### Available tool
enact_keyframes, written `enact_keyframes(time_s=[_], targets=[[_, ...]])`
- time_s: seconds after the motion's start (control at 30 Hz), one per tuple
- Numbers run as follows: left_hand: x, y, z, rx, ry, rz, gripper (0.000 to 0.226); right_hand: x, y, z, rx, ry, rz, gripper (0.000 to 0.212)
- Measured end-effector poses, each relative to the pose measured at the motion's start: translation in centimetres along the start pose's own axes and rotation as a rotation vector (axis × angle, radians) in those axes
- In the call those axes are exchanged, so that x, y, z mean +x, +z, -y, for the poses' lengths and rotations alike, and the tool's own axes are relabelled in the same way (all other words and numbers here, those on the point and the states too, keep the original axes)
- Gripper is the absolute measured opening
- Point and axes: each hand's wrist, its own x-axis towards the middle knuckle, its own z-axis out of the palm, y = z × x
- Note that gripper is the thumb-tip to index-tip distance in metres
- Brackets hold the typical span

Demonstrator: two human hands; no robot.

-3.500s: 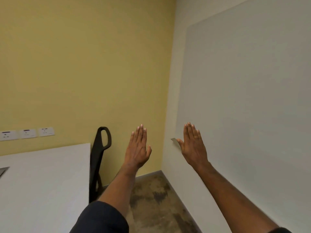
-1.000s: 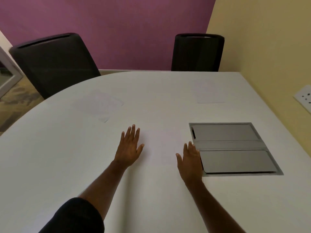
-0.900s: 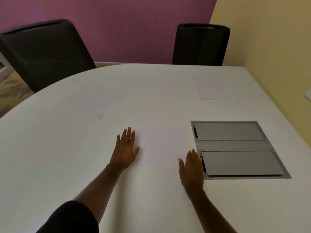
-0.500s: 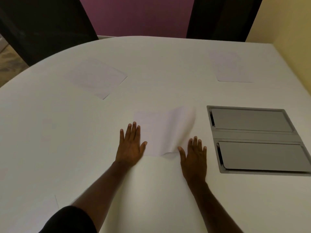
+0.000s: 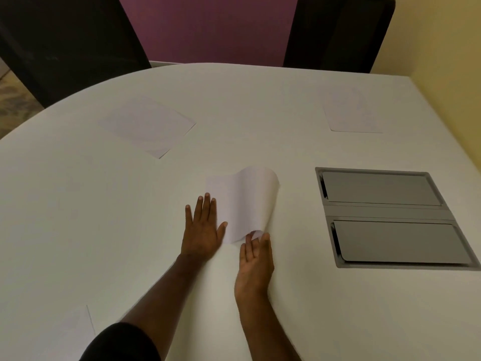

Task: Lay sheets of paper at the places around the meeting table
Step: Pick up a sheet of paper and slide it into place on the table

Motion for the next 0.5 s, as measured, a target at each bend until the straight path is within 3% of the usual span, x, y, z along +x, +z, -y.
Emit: enact_keyframes(time_s=[0.07,0.17,0.23,0.37,0.5], targets=[[-0.3,0.0,-0.3,0.012,-0.026,0.013,0.083,0.5,1.3,0.3,0.101,0.013,-0.023,0.062],[-1.0,0.1,-1.1,0.015,-0.070,0.015,0.084,1.4,2.8,1.2,0.212,0.022,-0.019,0.097],[-1.7,0.3,-1.8,0.004,-0.109,0.007,0.083,1.8,3.7,1.7,0.263,0.014,-0.043,0.104],[-3.1,0.9,-3.1,-0.010,-0.179,-0.003,0.082,3.4,3.6,2.8,0.255,-0.077,-0.146,0.077],[-4.4,1.4,-4.2,-0.027,-0.218,-0.018,0.080,5.1,2.2,3.7,-0.300,-0.330,-0.171,0.024]])
